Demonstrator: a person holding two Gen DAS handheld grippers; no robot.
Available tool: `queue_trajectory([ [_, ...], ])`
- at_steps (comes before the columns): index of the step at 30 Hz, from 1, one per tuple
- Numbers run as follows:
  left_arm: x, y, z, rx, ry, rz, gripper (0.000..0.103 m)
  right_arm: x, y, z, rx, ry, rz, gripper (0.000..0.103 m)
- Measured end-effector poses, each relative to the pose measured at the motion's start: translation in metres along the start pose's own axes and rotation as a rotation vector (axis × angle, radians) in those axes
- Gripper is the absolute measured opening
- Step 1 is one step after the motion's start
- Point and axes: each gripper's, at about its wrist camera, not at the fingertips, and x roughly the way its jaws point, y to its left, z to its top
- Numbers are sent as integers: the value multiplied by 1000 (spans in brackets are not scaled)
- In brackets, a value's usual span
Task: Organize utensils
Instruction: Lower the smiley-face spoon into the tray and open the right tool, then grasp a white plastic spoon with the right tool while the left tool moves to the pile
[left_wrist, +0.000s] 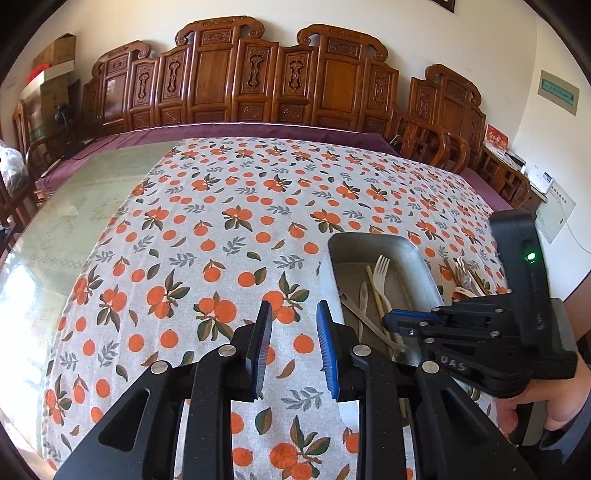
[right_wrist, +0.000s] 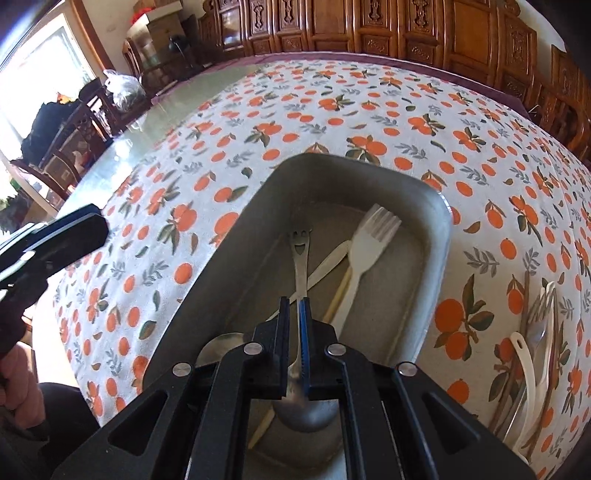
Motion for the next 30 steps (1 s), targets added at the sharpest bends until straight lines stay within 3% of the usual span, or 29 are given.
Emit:
queue_trajectory([
  [14, -12, -37, -6, 55, -26, -28, 23, -91, -47, -46, -25, -138, -62, 7],
  [19, -19, -56, -10, 77, -38, -50, 34, -128, -77, -76, -9, -192, -112, 7],
  [27, -24, -95, -18, 130, -38, -110, 40, -145, -128, -118, 17, -181, -215, 7],
  [30, -23, -107, -21, 152, -31, -121, 40, -140, -137, -126, 19, -169, -219, 16],
])
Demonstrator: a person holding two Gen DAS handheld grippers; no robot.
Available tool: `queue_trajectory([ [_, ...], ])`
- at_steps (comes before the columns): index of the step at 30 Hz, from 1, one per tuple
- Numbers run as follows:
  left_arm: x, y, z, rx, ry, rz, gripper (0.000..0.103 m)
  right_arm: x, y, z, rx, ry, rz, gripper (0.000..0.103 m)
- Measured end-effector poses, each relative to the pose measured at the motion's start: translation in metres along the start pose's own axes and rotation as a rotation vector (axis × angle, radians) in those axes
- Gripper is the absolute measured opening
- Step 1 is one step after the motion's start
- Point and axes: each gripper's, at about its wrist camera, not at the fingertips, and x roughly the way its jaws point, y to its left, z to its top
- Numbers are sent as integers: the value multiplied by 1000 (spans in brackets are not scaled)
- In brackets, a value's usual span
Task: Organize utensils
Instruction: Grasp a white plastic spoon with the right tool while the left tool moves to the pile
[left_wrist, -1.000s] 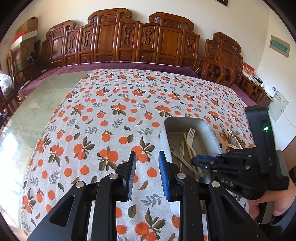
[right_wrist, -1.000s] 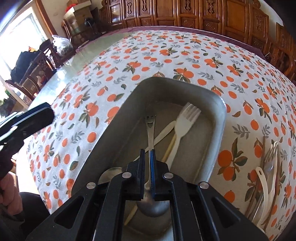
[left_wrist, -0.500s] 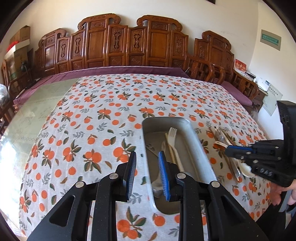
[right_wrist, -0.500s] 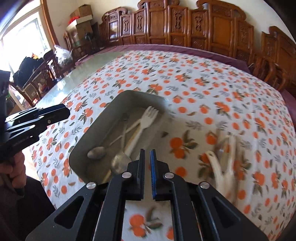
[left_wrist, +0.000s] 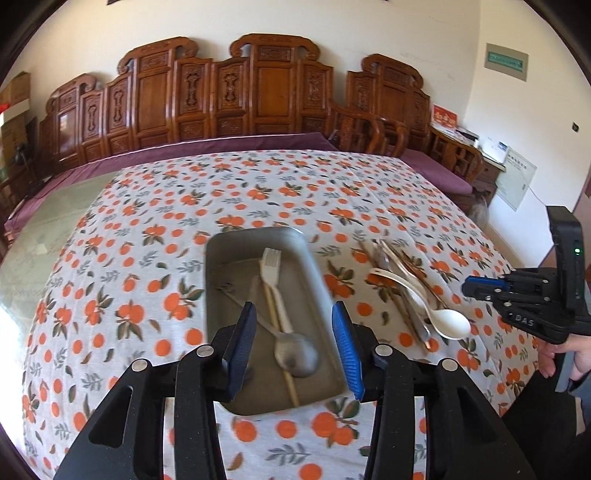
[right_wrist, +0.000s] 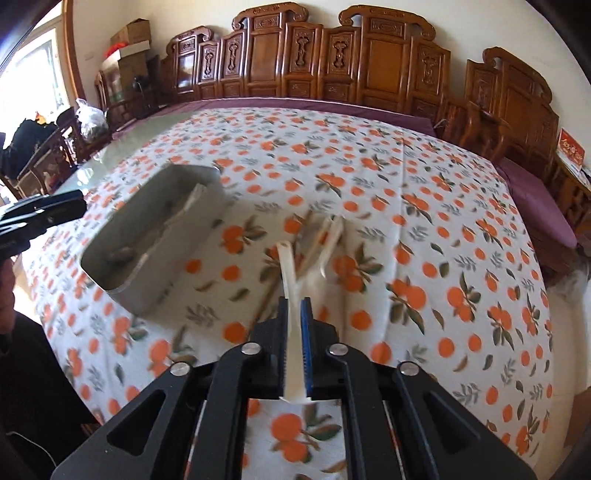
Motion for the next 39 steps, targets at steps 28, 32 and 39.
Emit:
queue_trajectory([
  [28, 5, -56, -2, 67, 35, 19, 61, 62, -11, -9, 17, 90, 104, 10],
  [32, 11, -63, 3, 53, 57, -1, 61, 47, -21, -10, 56, 47, 135, 8],
  [39, 31, -88, 12, 96, 101, -3, 61, 28, -53, -16, 176, -33, 173, 4],
])
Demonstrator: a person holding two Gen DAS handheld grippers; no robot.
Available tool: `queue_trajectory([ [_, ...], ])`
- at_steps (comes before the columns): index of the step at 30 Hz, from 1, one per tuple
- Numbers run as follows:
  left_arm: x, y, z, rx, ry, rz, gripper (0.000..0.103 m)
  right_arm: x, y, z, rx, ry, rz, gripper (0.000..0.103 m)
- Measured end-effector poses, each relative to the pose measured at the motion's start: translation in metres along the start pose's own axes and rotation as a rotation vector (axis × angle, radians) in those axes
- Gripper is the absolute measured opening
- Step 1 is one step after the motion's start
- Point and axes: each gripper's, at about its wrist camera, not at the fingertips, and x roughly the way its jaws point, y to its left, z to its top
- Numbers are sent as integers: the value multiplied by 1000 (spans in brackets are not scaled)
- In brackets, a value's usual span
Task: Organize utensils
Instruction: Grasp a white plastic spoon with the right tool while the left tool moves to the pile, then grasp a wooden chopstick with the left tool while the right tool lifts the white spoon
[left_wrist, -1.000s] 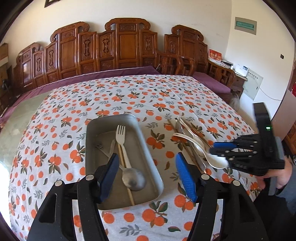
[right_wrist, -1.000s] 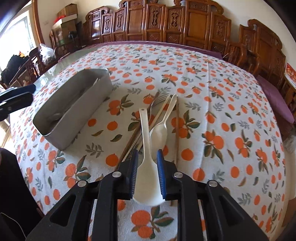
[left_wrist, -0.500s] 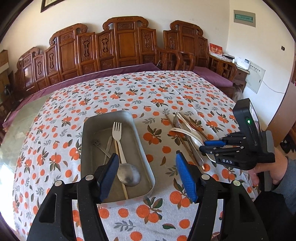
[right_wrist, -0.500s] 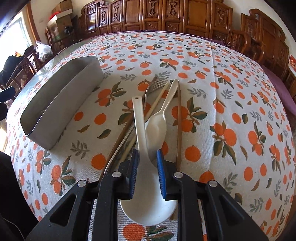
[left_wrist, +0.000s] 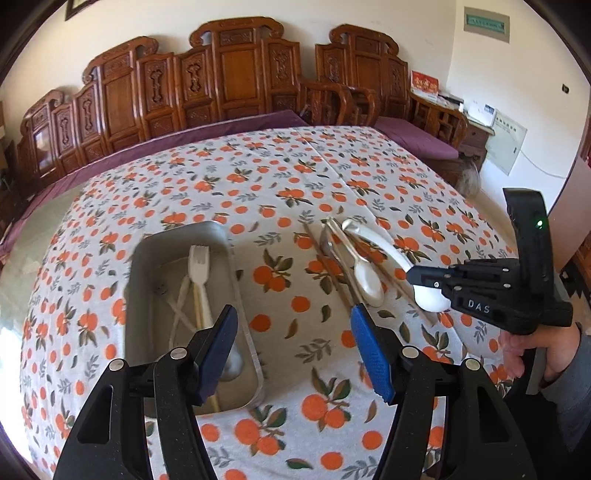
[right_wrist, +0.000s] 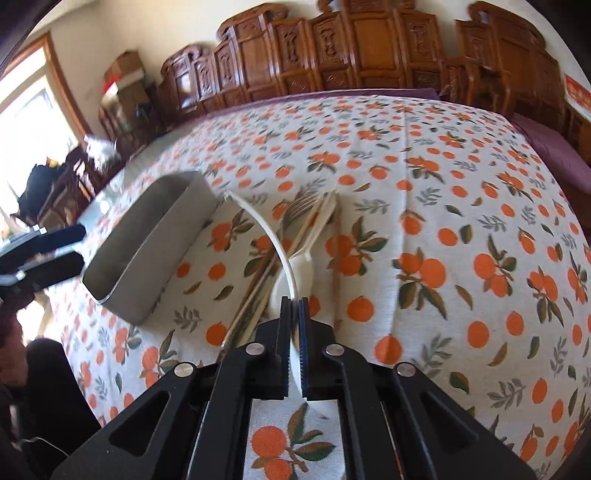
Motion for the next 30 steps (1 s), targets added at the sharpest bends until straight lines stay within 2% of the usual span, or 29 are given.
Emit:
queue_trajectory([
  [7, 43, -21, 15, 4, 79, -28, 59, -2, -19, 3, 52, -20, 34, 4],
  [15, 91, -31, 26, -21, 168, -37, 41, -3, -43, 8, 129, -40, 45, 5],
  [23, 126, -34, 28, -53, 239, -52, 28, -3, -65, 11, 202, -56, 37, 6],
  [28, 136, -33, 29, -66, 251, -50, 23, -2, -69, 11, 211, -58, 38, 6],
  [30, 141, -33, 29, -73, 267, -51, 14, -1, -69, 11, 205, -56, 34, 6],
])
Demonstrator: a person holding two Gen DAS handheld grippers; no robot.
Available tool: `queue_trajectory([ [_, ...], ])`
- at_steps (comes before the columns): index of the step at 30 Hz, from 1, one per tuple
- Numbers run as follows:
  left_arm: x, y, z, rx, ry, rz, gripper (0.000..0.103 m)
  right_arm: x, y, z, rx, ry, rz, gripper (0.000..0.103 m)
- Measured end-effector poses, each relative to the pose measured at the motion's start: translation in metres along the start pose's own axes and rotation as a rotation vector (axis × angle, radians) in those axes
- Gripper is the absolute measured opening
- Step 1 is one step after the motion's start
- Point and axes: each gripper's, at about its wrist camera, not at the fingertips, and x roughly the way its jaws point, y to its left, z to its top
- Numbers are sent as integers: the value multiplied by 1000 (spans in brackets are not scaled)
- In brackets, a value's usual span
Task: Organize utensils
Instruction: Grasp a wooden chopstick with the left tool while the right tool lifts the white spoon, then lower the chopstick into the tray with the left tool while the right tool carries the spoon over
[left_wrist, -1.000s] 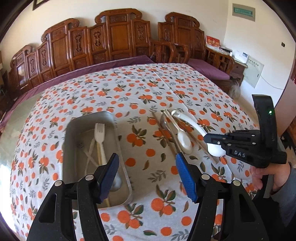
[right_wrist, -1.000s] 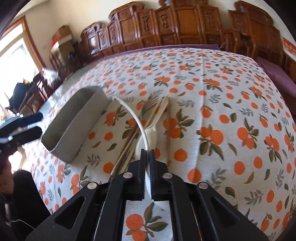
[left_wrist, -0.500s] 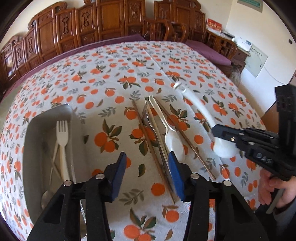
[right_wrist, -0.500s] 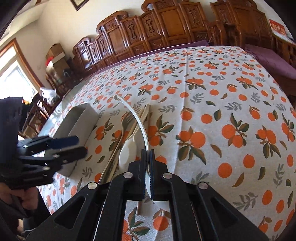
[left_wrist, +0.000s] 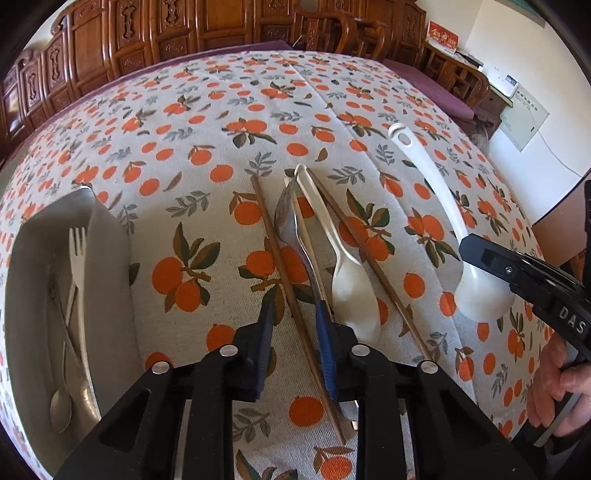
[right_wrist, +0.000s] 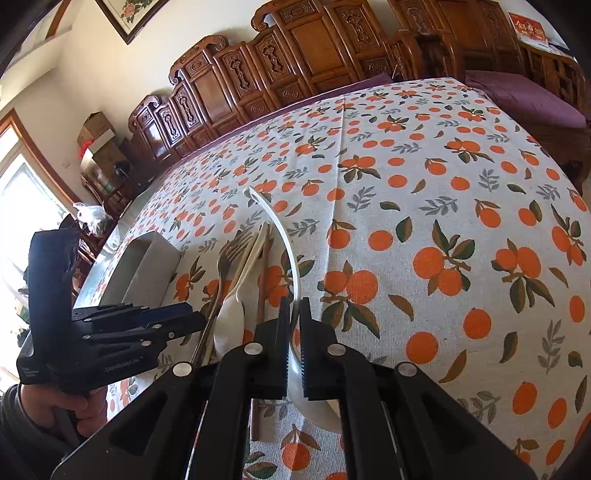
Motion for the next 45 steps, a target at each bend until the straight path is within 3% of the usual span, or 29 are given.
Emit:
queue_trajectory([
  [2, 6, 3, -1, -13, 20, -5, 7, 1, 1, 0, -9, 1, -6, 6],
  [9, 1, 17, -4, -55, 23, -1, 4, 2, 5, -1, -20, 1, -16, 6],
  [20, -44, 32, -17, -62, -47, 8, 4, -1, 22, -8, -34, 16, -37, 5],
  [31, -100, 40, -30, -49, -139, -6, 4, -34, 46, -11, -14, 5, -14, 4],
  [45, -155, 73, -49, -81, -226, 13, 4, -66, 96, -17, -105, -16, -16, 4],
])
